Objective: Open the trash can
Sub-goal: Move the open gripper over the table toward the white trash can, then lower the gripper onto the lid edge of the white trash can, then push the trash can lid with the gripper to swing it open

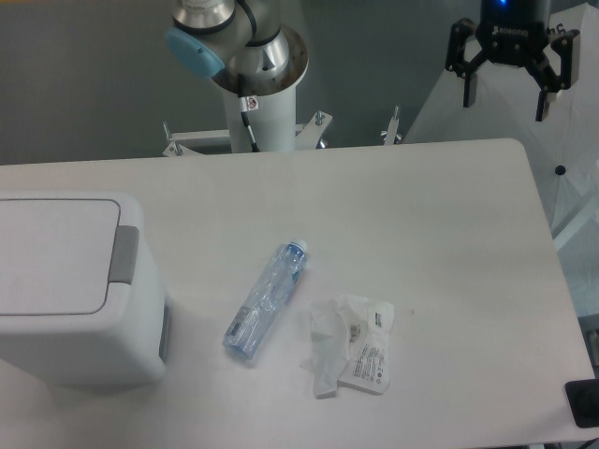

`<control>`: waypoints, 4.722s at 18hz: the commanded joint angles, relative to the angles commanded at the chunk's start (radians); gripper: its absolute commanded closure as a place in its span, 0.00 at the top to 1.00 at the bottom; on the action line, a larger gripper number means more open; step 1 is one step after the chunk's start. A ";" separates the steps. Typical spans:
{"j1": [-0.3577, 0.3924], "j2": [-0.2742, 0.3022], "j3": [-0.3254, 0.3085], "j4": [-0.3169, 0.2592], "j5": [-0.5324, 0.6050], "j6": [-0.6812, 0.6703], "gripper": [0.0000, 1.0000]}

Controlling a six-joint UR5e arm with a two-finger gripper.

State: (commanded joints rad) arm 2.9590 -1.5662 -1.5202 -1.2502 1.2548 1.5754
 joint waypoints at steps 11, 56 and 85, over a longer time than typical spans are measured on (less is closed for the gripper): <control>-0.124 0.000 0.011 0.023 -0.012 -0.283 1.00; -0.724 -0.147 -0.067 0.302 -0.009 -1.505 1.00; -0.655 -0.153 0.083 0.313 0.061 -1.479 1.00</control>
State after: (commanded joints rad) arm 2.3040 -1.7196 -1.4375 -0.9372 1.3157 0.0965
